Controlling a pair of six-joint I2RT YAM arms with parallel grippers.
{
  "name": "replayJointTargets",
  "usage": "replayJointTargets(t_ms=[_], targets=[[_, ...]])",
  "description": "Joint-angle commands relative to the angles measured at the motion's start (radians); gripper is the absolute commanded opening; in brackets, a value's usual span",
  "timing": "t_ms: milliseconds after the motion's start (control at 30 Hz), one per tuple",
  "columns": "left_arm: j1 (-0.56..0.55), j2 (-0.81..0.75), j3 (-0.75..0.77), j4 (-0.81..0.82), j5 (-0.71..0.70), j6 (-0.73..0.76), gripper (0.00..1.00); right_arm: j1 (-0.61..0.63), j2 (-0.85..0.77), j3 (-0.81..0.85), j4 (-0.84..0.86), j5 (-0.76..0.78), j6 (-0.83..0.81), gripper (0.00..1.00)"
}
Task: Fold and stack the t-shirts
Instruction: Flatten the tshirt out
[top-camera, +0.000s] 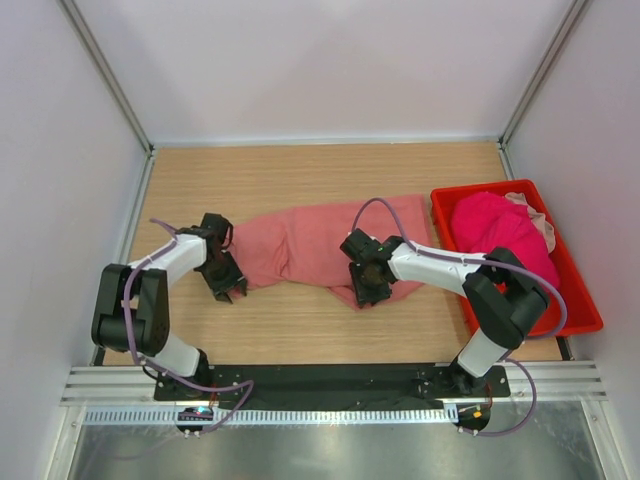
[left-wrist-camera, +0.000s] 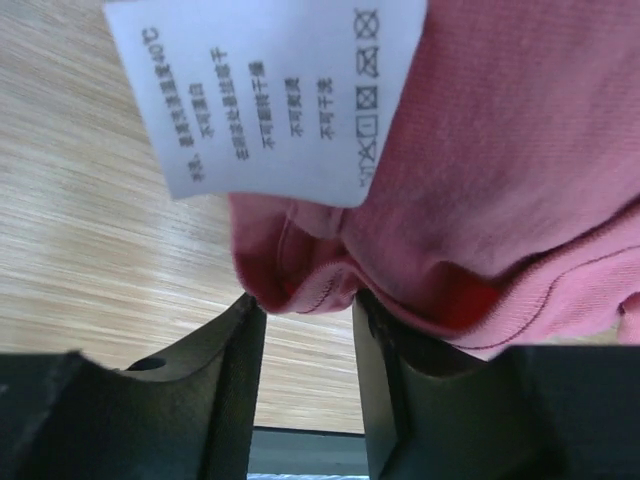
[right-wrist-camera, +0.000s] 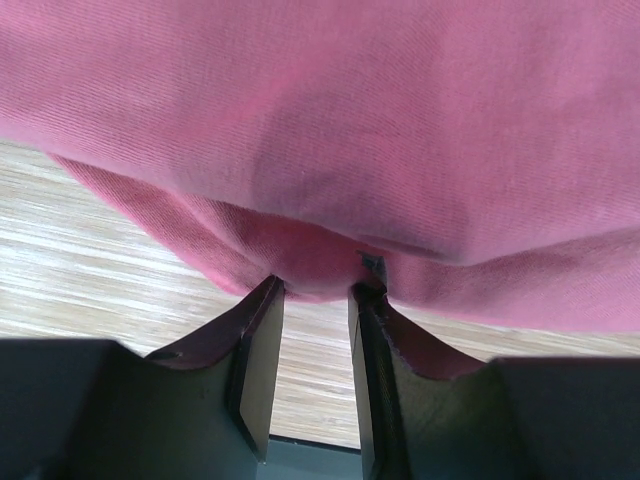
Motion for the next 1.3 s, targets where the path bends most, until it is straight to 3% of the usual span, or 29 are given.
replayJointTargets(t_ms=[0,67,133,167,233,333,633,1000,1133,1267], targets=[[0.009,0.007,-0.013,0.053,-0.034,0.008,0.4,0.0,0.005,0.003,0.035,-0.001,-0.016,0.39],[0.007,0.009,-0.015,0.062,-0.05,0.012,0.32,0.0,0.011,0.012,0.041,-0.004,-0.03,0.36],[0.007,0.01,-0.005,0.065,-0.09,0.025,0.04,0.0,0.02,0.019,0.047,-0.007,-0.039,0.31],[0.007,0.007,0.002,0.062,-0.114,0.026,0.0,0.002,0.018,0.019,0.061,-0.013,-0.052,0.24],[0.007,-0.007,0.024,0.041,-0.128,0.034,0.0,0.002,0.006,0.017,0.075,-0.014,-0.055,0.19],[0.007,-0.078,0.038,-0.015,-0.157,0.034,0.0,0.0,-0.011,0.025,0.057,0.016,-0.058,0.01],[0.001,-0.498,0.027,-0.162,-0.151,-0.073,0.0,0.002,-0.227,-0.041,-0.04,0.036,0.006,0.01],[0.001,-0.875,0.174,-0.481,-0.162,-0.109,0.0,0.002,-0.543,0.104,-0.414,-0.01,0.022,0.01],[0.001,-0.886,0.258,-0.518,-0.149,-0.074,0.0,0.003,-0.577,0.206,-0.491,-0.008,0.03,0.01],[0.001,-0.766,0.343,-0.488,-0.205,-0.003,0.0,-0.012,-0.47,0.344,-0.478,0.029,-0.07,0.01]])
